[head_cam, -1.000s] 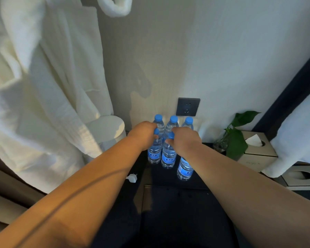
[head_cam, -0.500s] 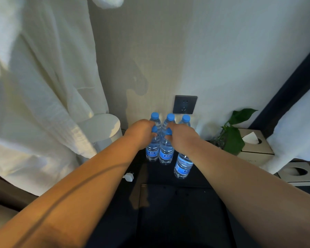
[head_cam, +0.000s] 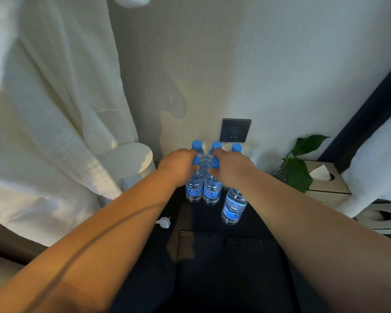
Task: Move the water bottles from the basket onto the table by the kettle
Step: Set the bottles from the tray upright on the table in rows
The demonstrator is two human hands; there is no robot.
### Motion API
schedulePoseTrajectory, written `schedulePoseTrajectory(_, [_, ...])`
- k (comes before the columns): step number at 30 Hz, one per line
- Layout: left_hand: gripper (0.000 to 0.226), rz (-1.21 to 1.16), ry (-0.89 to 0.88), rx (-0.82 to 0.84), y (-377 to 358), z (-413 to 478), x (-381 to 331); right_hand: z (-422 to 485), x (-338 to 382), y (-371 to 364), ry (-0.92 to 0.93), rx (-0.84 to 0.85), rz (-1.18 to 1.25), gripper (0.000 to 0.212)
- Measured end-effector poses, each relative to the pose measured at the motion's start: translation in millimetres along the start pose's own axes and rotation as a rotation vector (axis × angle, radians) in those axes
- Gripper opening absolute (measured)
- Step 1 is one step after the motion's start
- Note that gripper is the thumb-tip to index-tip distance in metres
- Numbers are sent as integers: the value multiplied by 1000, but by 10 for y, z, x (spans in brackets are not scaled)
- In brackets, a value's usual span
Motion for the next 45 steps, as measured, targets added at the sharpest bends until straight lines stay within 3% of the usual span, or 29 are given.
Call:
schedulePoseTrajectory(3, [23,9,-9,-7,4,-5,5,8,24,-29,34,19,31,37])
schedulePoseTrajectory(11, [22,-1,0,-7,-9,4,20,30,14,-33,-56,-27,-41,43])
schedulePoseTrajectory(17, [26,-31,-2,0,-35,-10,32,-31,59,-24,36,-5,4,42])
schedulePoseTrajectory(28, [25,-94,1,-102,-54,-40,48,9,43,1,-26,4,30,39])
schedulePoseTrajectory(45, [18,-79,-17,-101,-28,17,50,72,7,16,-47,-17,60,44])
Point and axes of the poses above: each hand's wrist, its own z-axis towards the middle knuckle, its own y-axis out of the back of the hand, x = y × z, the point moved 10 cm from there along z, towards the middle knuckle, and after that the axes turned 11 degrees about -y, right-handed, at the moved point
